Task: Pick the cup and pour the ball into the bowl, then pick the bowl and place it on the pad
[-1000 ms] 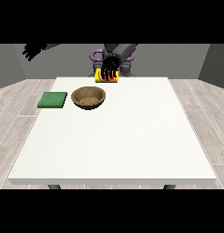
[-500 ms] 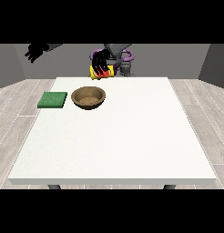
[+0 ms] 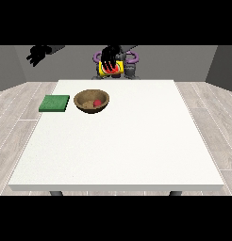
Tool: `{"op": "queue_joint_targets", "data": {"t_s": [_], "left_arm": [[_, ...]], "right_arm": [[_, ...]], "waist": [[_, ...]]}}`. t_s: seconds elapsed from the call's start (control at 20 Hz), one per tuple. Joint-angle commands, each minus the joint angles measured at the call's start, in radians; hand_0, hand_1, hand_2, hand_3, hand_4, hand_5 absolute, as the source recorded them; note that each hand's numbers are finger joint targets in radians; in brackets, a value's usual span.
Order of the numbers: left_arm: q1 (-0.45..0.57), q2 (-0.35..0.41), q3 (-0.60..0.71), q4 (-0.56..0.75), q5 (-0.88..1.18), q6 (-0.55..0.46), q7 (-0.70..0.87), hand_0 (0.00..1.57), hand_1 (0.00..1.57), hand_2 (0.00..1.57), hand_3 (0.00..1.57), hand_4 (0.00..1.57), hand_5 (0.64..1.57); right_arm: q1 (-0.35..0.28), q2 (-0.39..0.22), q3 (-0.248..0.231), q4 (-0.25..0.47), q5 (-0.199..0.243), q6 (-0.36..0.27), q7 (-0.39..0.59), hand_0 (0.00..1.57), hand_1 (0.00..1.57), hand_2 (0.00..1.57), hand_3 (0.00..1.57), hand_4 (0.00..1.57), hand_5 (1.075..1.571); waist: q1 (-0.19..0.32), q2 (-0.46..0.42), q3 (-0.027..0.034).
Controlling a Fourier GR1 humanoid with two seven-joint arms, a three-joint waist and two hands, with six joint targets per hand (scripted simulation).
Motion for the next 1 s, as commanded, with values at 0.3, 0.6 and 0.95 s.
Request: {"op": "queue_joint_targets", "data": {"t_s": [0.3, 0.6, 0.95], "left_arm": [[0.082, 0.085, 0.495, -0.285, 0.545, 0.222, -0.239, 0.42, 0.42, 0.14, 0.01, 1.22, 1.537], [0.095, 0.085, 0.782, -0.422, 0.976, 0.063, -0.348, 0.0, 0.0, 0.0, 0.0, 1.07, 1.571], [0.111, 0.261, 0.989, -0.432, 1.286, -0.263, -0.422, 0.0, 0.0, 0.0, 0.0, 1.06, 1.561]], "right_arm": [[0.02, 0.009, -0.035, 0.004, 0.008, -0.083, -0.001, 0.0, 0.0, 0.0, 0.11, 0.78, 1.558], [0.036, 0.028, -0.039, 0.026, 0.033, -0.136, -0.015, 0.0, 0.0, 0.0, 0.0, 0.77, 1.556], [0.063, 0.148, -0.035, 0.053, 0.039, -0.196, -0.125, 0.0, 0.0, 0.0, 0.0, 0.73, 1.566]], "waist": [[0.172, 0.0, -0.0119], [0.265, 0.046, -0.0098], [0.317, 0.132, -0.0007]]}}
